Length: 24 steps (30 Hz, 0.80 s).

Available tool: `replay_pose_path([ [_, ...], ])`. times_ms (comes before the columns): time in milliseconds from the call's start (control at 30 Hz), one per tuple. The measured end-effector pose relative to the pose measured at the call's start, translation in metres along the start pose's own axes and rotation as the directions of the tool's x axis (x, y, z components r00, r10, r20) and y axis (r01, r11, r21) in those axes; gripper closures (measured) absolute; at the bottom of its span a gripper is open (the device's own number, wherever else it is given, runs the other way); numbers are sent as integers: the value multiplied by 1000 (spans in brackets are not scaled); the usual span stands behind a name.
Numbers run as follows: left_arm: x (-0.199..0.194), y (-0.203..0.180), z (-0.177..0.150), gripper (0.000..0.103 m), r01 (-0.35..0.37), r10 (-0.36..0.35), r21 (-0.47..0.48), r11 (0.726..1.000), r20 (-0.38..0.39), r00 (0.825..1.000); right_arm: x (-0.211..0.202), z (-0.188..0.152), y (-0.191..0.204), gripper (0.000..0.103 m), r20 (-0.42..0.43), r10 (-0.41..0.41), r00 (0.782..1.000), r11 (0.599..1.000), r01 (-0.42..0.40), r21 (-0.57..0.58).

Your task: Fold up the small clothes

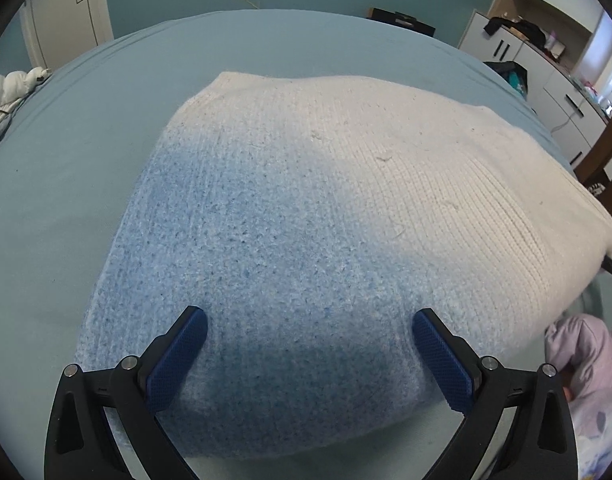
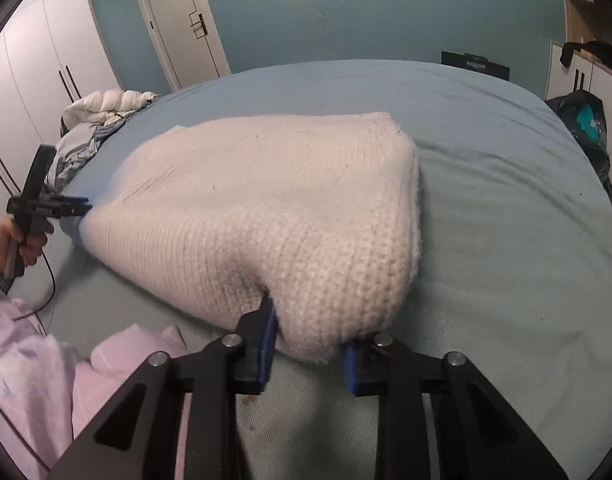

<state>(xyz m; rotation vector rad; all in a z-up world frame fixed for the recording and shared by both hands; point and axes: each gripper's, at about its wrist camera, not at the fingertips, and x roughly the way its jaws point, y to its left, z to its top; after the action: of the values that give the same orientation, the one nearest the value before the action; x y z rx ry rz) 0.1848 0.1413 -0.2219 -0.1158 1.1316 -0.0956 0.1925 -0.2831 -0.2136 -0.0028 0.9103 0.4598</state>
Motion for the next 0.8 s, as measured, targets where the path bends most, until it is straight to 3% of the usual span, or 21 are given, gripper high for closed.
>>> replay_pose_path([
  [100,-4,3,-3,0,6,-6,-20,1000,-4,1000,-3,-13,-15,87,23,24,999,997,-25,72],
  [233,2,5,1,0,-5,5,-18,1000,-10,1000,29,-33,-39,87,-13,61,998,976,-57,212],
  [333,1,4,1,0,-20,20,-19,1000,-8,1000,29,-34,-40,80,-48,59,997,959,-43,282],
  [433,-16,-1,2,0,-85,86,-24,996,14,996,3,-18,-26,46,-107,-111,988,949,138,284],
  [533,-33,-14,5,0,-162,161,18,987,69,985,-36,6,-8,43,-44,-288,957,909,288,301],
  [600,-36,-21,7,0,-135,133,33,990,70,989,-49,23,6,40,-9,-377,926,873,359,329],
  [633,-33,-24,8,0,-121,119,31,992,63,991,-47,33,18,40,3,-400,917,869,378,320],
  [700,-23,-28,6,0,-142,141,14,990,42,989,-31,49,38,40,-14,-393,919,882,381,278],
  [800,-5,-25,-1,0,-172,172,-27,985,8,985,11,54,65,40,-56,-408,911,889,411,201],
])
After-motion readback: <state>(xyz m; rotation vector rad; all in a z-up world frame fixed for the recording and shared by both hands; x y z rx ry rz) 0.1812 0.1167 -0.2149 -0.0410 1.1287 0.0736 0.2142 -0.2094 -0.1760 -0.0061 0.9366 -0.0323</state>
